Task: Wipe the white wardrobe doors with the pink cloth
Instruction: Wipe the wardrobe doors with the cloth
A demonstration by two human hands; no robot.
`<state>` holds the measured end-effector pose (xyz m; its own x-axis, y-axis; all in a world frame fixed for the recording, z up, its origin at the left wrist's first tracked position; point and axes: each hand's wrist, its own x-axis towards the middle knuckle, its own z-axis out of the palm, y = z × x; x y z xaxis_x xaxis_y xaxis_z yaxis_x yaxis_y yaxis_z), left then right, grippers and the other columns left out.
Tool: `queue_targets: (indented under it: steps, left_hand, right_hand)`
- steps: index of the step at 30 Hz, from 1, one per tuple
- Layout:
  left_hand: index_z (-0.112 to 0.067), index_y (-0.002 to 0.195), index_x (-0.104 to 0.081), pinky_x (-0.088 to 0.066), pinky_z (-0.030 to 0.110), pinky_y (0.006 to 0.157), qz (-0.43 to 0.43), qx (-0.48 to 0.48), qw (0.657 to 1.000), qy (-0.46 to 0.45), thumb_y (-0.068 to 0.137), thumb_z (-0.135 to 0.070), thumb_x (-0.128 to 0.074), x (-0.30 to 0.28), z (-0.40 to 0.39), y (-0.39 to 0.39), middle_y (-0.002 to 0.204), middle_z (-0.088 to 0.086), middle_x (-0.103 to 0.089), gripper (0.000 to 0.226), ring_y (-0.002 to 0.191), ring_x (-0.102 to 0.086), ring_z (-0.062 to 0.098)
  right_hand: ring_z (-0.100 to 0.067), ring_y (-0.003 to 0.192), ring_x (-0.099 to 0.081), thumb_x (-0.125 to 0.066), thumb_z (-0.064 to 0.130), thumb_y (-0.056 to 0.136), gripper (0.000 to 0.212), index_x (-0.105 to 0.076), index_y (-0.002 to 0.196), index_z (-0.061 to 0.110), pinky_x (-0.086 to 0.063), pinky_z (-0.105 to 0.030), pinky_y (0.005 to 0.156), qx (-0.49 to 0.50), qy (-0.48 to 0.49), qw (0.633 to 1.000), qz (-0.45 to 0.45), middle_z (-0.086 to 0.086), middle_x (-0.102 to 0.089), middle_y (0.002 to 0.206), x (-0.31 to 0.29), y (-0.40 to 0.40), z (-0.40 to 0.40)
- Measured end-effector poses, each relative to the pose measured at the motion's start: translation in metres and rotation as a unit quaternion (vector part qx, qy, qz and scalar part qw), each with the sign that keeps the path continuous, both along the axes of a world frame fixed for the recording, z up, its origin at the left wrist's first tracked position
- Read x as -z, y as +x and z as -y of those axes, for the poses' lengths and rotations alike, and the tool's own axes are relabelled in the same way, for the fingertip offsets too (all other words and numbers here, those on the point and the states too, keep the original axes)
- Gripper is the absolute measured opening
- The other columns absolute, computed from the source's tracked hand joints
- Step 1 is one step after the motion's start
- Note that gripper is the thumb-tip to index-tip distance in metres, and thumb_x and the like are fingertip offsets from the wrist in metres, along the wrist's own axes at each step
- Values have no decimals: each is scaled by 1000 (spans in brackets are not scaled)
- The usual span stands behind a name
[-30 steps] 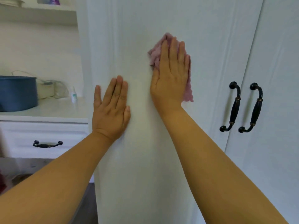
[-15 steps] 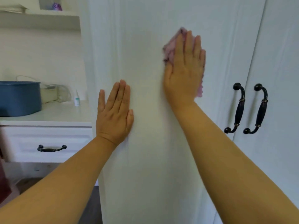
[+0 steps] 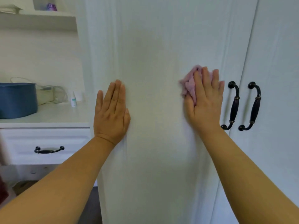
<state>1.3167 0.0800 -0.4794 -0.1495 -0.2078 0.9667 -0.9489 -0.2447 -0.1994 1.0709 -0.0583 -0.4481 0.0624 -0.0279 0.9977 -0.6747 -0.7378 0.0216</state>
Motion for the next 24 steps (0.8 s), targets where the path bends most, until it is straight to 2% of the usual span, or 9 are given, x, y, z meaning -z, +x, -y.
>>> queue_targets:
  steps: [3, 5, 8, 10, 12, 16, 19, 22, 24]
  left_hand:
    - [1, 154, -24, -5, 46, 125, -3, 2, 1000, -4, 97, -22, -31, 2, 1, 1, 162, 15, -25, 62, 152, -16, 24]
    - [2, 154, -25, -5, 46, 125, -2, 4, 1000, -9, 97, -21, -32, 2, 2, 1, 162, 15, -25, 62, 152, -17, 24]
    - [1, 154, -24, -4, 46, 125, 4, -1, 1000, -10, 97, -22, -32, 1, 3, 2, 161, 16, -26, 62, 152, -17, 25]
    - [1, 154, -22, -3, 46, 125, 2, -1, 1000, -7, 97, -22, -32, 1, 2, 2, 162, 16, -25, 62, 153, -11, 21]
    - [0, 155, -21, -2, 45, 125, -1, 0, 1000, -3, 97, -23, -31, 1, 2, 2, 162, 15, -24, 63, 153, -6, 18]
    - [1, 155, -21, -1, 44, 125, 2, 4, 1000, -3, 97, -22, -31, 1, 2, 2, 162, 15, -24, 63, 153, -4, 17]
    - [1, 155, -21, 0, 43, 125, 0, 8, 1000, -4, 97, -22, -31, 0, 3, 1, 162, 16, -24, 63, 153, -5, 17]
    - [2, 154, -21, 1, 42, 125, -4, 22, 1000, -6, 97, -22, -31, 0, 2, 1, 161, 18, -25, 63, 152, -10, 20]
    - [5, 153, -23, 0, 42, 125, -1, 50, 999, -13, 97, -20, -32, 1, 2, 1, 159, 21, -28, 62, 151, -18, 27]
  right_hand:
    - [-45, 149, -22, -38, 31, 103, 58, -34, 153, 1, -10, -55, 122, -2, 30, 994, 107, -20, -31, 160, -46, 31, -11]
    - [-45, 148, -25, -42, 31, 102, 60, -34, 152, -2, -14, -55, 122, 7, 22, 993, 119, -23, -33, 158, -62, 61, -28]
    - [-43, 147, -29, -45, 26, 103, 52, -42, 149, 2, -18, -53, 123, -29, -49, 998, 19, -21, -38, 156, -49, 96, -52]
    - [-38, 148, -31, -43, 27, 105, 48, -45, 149, 7, -20, -51, 122, -45, -83, 994, -58, -17, -40, 156, -27, 91, -53]
    - [-34, 149, -29, -43, 28, 104, 51, -41, 151, 9, -16, -50, 124, -19, -78, 994, -73, -15, -37, 158, -15, 65, -39]
    - [-32, 153, -18, -35, 27, 103, 59, -27, 156, 4, -3, -48, 125, 8, 43, 998, 46, -16, -25, 163, -6, 14, -12]
    - [-34, 153, -16, -34, 24, 104, 59, -25, 155, -2, -8, -54, 125, -19, 111, 987, 111, -21, -23, 163, 21, 8, -13]
    - [-43, 150, -18, -40, 20, 103, 57, -28, 153, -5, -12, -58, 123, -7, 124, 982, 141, -28, -23, 160, 44, 22, -19]
    - [-47, 149, -20, -45, 19, 103, 56, -31, 152, -4, -12, -56, 124, -5, 97, 986, 132, -30, -26, 158, 41, 43, -29]
